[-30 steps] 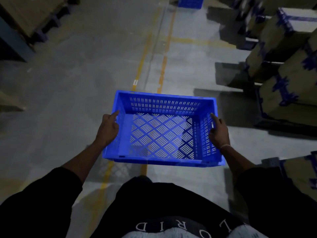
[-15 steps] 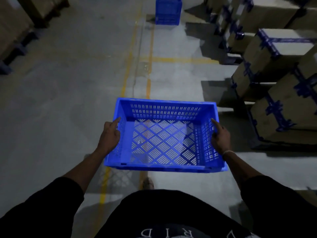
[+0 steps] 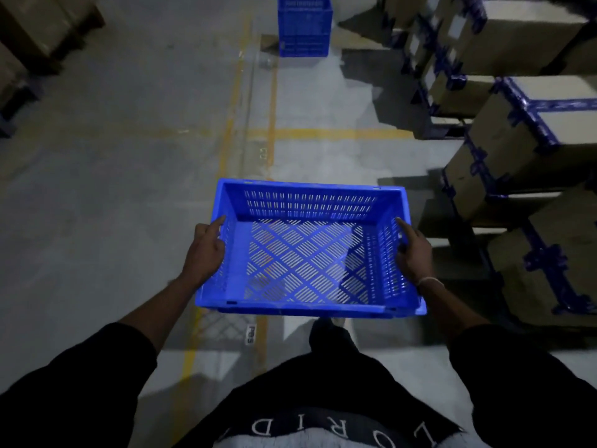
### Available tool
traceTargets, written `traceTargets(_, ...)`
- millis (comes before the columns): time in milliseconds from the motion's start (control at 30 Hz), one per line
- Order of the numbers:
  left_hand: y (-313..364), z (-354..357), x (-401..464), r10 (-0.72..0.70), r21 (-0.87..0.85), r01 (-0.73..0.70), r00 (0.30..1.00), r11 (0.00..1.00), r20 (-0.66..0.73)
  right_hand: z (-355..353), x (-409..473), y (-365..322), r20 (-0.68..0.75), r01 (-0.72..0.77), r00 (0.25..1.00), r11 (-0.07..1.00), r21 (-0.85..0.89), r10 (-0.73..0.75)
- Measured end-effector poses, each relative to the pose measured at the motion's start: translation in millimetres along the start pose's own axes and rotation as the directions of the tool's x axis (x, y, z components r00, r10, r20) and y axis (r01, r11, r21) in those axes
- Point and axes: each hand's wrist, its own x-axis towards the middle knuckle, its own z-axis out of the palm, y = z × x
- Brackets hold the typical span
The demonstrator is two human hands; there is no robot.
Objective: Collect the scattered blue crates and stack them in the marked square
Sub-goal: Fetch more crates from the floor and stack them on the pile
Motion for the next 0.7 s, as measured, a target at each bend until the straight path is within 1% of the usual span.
traceTargets(200,40,25,141,-0.026,0.002,0.026,1.0,1.0,-0.012,-26,159,-11,0.053,0.006,0.999,1.0,-0.026,-0.005)
traceTargets(300,58,31,206,-0.033,0.001,0.033,0.999,0.999,-0.034,-37,231,-22,0.069,-0.002,0.998,1.0,-0.02,0.003)
traceTargets(400,67,37,270,-0.035,-0.009,0.035,0.999,0.999,-0.026,-38,300,-29,0.101,-0.004,0.995,1.0,-0.002,0.004)
traceTargets(467,69,39,317,-0.044,0.002,0.045,0.998,0.999,-0.034,-35,348,-36,0.102,-0.002,0.995,1.0,0.005,0.001)
traceTargets(600,63,50,414,-0.055,-0.001,0.055,0.997,0.998,-0.046,-16,442,-56,0.077,-0.025,0.997,0.998,-0.058,0.03)
traceTargets(700,50,58,503,-0.027,0.015,0.027,0.999,1.0,-0.037,7,523,-70,0.041,-0.009,0.999,0.996,-0.088,0.013)
